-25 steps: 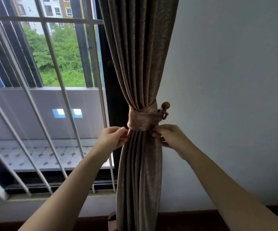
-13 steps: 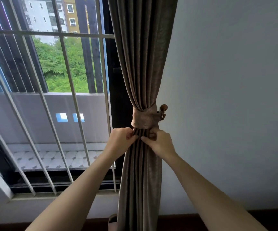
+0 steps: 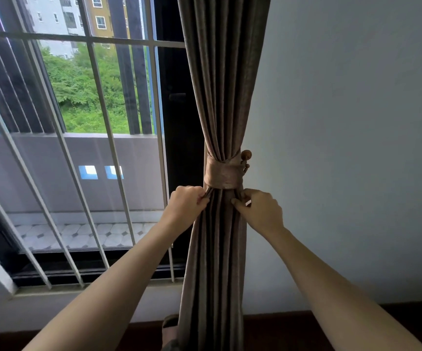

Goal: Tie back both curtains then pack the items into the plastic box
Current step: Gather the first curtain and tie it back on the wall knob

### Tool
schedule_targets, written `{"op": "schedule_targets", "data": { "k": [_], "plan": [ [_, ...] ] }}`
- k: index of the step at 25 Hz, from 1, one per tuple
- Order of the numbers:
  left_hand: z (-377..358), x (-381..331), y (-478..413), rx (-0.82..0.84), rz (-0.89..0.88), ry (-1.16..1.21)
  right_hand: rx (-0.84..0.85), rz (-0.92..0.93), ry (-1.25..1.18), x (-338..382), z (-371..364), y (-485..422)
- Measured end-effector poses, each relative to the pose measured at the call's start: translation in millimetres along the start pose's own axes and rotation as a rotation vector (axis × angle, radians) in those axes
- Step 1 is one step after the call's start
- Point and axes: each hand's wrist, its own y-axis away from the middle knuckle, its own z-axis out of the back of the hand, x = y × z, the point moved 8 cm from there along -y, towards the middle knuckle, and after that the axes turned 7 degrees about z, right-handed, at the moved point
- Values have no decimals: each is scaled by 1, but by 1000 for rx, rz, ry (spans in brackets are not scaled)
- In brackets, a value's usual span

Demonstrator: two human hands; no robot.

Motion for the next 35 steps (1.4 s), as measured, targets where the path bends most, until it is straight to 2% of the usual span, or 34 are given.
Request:
{"op": "schedule_targets", "data": {
  "k": [2, 5, 8, 10, 11, 14, 15, 17, 19, 21, 24, 29, 32, 35],
  "plan": [
    [3, 1, 2, 1, -16, 83, 18, -9, -103, 0, 0, 0],
    [10, 0, 3, -52, -1, 144, -51, -33, -274, 3, 6, 0],
    [1, -2, 1, 9, 25, 46, -52, -26, -283, 8, 6, -2],
    [2, 1, -1, 51, 126, 148, -21, -61, -352, 7, 3, -3],
    [4, 8, -3, 75, 249, 323, -25, -100, -415, 6, 4, -4],
    [-13, 21, 2, 217, 770, 1156, -154, -166, -484, 6, 17, -7],
    [-19, 19, 5, 247, 883, 1318, -187, -143, -480, 11, 22, -10],
    [-26, 13, 5, 266, 985, 1460, -208, -53, -514, 28, 30, -18],
    [-26, 11, -1, 240, 981, 1481, -227, 58, -498, 42, 38, -27],
    [-27, 12, -3, 231, 983, 1474, -263, 169, -383, 51, 48, -35],
    [-32, 13, 1, 299, 1002, 1471, -240, 280, -219, 54, 55, -39],
    [-37, 5, 6, 423, 1060, 1519, -149, 348, -128, 54, 51, -37],
    [-40, 3, 6, 394, 1049, 1569, -148, 348, -40, 56, 53, -41],
    [-39, 4, 7, 374, 1036, 1586, -57, 331, -2, 56, 53, -44]
  ]
}}
